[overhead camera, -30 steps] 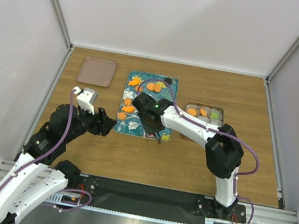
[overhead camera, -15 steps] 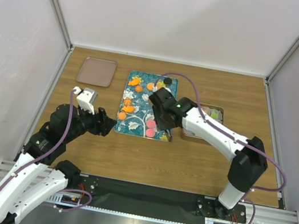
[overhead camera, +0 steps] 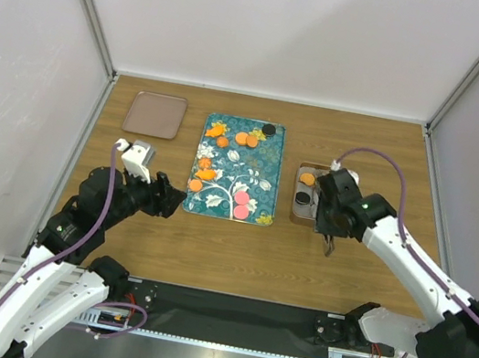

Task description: Pack the cookies

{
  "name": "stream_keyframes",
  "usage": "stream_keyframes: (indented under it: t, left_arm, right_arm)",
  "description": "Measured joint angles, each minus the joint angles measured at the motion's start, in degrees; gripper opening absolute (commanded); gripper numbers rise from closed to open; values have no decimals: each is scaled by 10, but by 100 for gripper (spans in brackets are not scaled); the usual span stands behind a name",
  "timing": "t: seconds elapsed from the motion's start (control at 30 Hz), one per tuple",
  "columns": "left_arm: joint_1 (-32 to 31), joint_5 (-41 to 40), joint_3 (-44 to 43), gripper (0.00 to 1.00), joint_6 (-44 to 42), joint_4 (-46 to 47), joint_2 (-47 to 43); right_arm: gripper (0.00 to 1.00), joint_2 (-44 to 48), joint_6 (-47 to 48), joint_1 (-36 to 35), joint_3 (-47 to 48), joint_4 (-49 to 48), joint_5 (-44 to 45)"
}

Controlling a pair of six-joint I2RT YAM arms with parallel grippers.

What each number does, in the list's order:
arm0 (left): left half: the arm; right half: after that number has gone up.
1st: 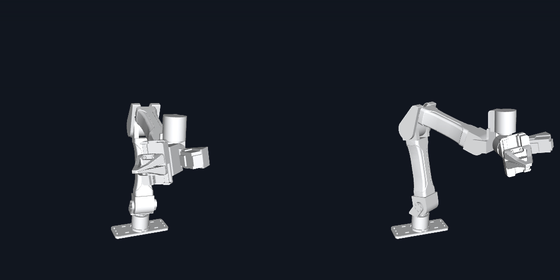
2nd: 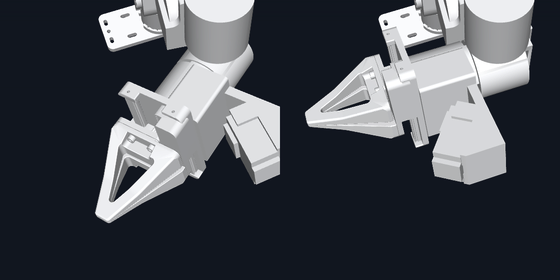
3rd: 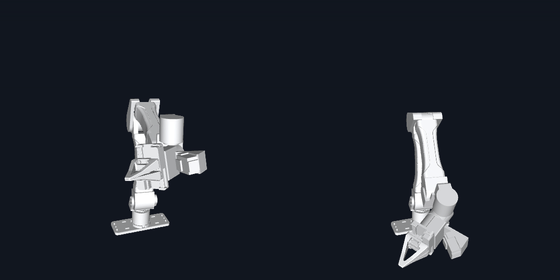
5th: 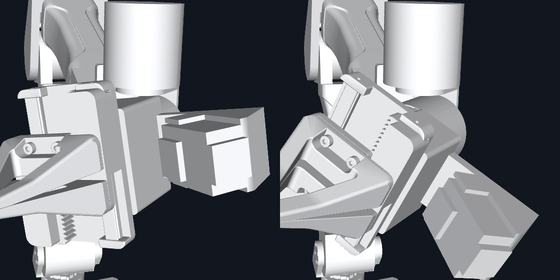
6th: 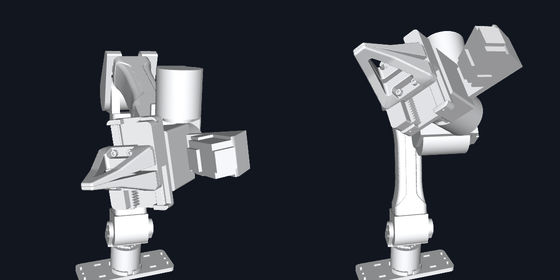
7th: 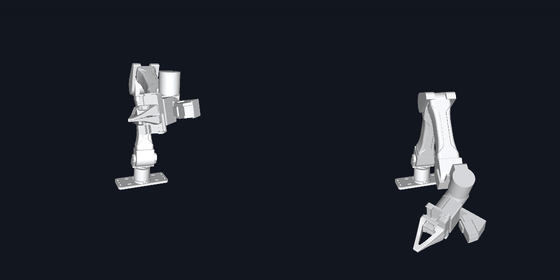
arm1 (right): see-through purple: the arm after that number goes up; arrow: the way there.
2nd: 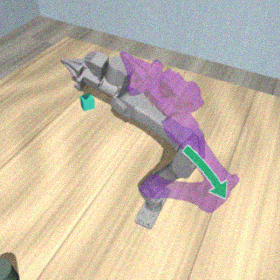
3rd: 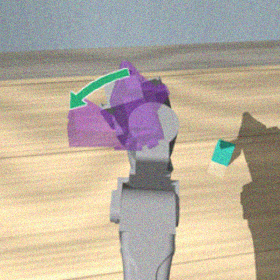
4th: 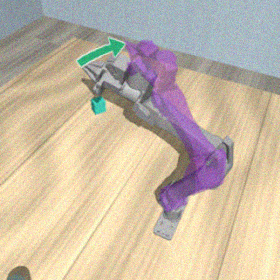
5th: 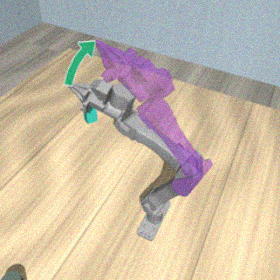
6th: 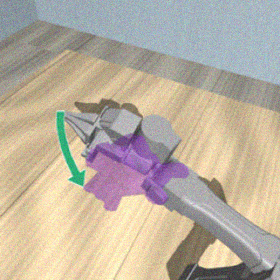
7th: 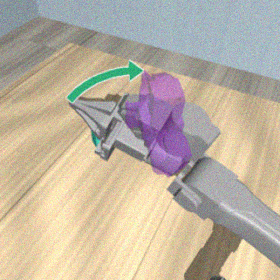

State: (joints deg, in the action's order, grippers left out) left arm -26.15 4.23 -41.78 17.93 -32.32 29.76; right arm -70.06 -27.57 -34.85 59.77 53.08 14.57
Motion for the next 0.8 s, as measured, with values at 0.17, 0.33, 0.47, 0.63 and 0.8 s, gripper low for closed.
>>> stream_keyframes:
  t: [0.17,0.33,0.47,0.63,0.8]
  left_arm:
    - [0,0,0,68,0,0,0]
    - [0,1,0,68,0,0,0]
    - [-1,1,0,68,0,0,0]
    - [-2,1,0,68,0,0,0]
    - [-2,1,0,68,0,0,-1]
  right_arm:
    - [39,25,-14,28,-38,6,-5]
    - [40,24,-16,37,-54,-1,-9]
    - [40,20,-16,44,-60,-7,-14]
    - [41,8,-14,49,-60,-19,-20]
    - [43,-7,-12,50,-60,-27,-22]
